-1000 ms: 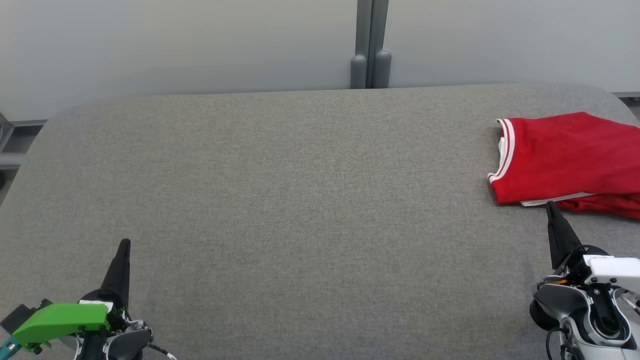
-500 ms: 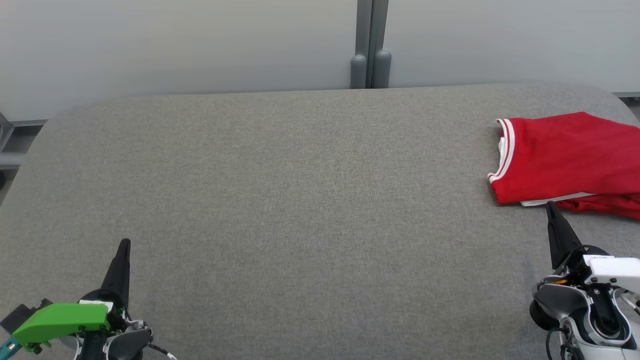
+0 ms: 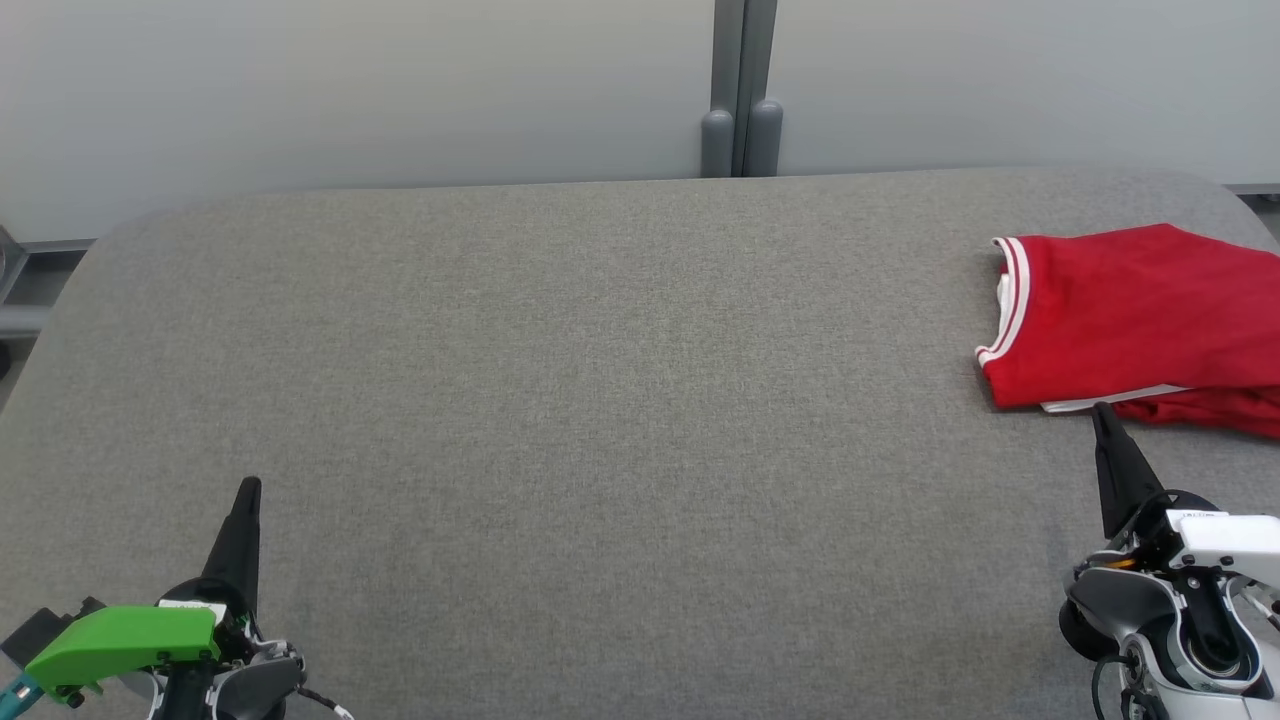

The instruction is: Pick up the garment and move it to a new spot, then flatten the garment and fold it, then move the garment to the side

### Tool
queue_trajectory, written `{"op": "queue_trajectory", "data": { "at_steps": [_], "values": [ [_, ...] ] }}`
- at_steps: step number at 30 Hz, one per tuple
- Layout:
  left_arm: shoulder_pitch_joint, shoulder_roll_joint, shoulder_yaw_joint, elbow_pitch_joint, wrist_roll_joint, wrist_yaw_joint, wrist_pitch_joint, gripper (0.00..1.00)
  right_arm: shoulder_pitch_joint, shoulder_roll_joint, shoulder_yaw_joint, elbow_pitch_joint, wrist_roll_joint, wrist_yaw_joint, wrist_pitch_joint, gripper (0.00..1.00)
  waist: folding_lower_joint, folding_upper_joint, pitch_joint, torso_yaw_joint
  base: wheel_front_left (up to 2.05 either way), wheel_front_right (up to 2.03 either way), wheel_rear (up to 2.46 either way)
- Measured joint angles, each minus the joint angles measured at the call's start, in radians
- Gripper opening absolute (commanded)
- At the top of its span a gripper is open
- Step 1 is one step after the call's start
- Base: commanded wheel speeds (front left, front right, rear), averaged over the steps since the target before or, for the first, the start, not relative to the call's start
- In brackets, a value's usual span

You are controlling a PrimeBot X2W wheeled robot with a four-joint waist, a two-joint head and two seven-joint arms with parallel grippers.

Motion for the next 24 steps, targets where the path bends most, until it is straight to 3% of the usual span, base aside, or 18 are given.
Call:
{"op": "queue_trajectory", "data": {
  "at_steps": [24],
  "values": [
    [0.0,0.0,0.0,-0.001,0.0,0.0,0.0,0.0,0.0,0.0,0.0,0.0,0.002,0.001,0.0,0.0,0.0,0.0,0.0,0.0,0.0,0.0,0.0]
  ]
}}
